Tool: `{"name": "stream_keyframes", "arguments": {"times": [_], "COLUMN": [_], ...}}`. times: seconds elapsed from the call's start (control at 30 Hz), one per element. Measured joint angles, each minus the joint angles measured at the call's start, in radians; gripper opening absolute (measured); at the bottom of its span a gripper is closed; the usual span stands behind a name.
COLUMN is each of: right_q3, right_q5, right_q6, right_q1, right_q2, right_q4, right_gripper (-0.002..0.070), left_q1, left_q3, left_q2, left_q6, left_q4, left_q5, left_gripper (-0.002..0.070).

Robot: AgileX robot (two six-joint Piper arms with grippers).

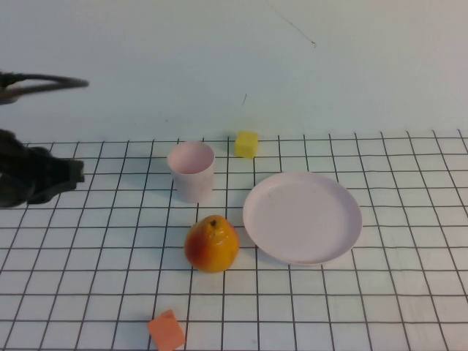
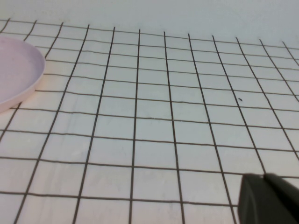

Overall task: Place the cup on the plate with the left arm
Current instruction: Pick up the cup from the table

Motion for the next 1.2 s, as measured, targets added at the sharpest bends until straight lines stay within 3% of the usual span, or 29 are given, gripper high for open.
{"name": "stream_keyframes", "arguments": {"times": [0.2, 0.27, 0.43, 0.77, 0.93, 1.1, 1.2], "right_q3": [0.0, 0.0, 0.0, 0.0, 0.0, 0.0, 0.0], "right_q5": [0.0, 0.0, 0.0, 0.0, 0.0, 0.0, 0.0], "right_q6": [0.0, 0.0, 0.0, 0.0, 0.0, 0.0, 0.0], "right_q1": [0.0, 0.0, 0.0, 0.0, 0.0, 0.0, 0.0], "right_q2": [0.0, 0.0, 0.0, 0.0, 0.0, 0.0, 0.0], "right_q4": [0.0, 0.0, 0.0, 0.0, 0.0, 0.0, 0.0], "right_gripper": [-0.0002, -0.0002, -0.0002, -0.0002, -0.0002, -0.0002, -0.0002], "left_q1": [-0.015, -0.039, -0.112, -0.184, -0.186, -0.186, -0.186], "left_q3": [-0.242, -0.333, -0.541, -0.937, -1.041, -1.064, -1.066], "left_q2": [0.314, 0.398, 0.611, 0.975, 1.065, 1.104, 1.113], "left_q6": [0.08, 0.083, 0.046, -0.229, -0.244, -0.19, -0.137], "left_q4": [-0.066, -0.067, -0.023, 0.224, 0.233, 0.203, 0.172], "left_q5": [0.116, 0.142, 0.163, 0.208, 0.246, 0.294, 0.315], "left_gripper": [0.0296, 0.035, 0.0388, 0.0394, 0.0342, 0.0102, 0.0032]}}
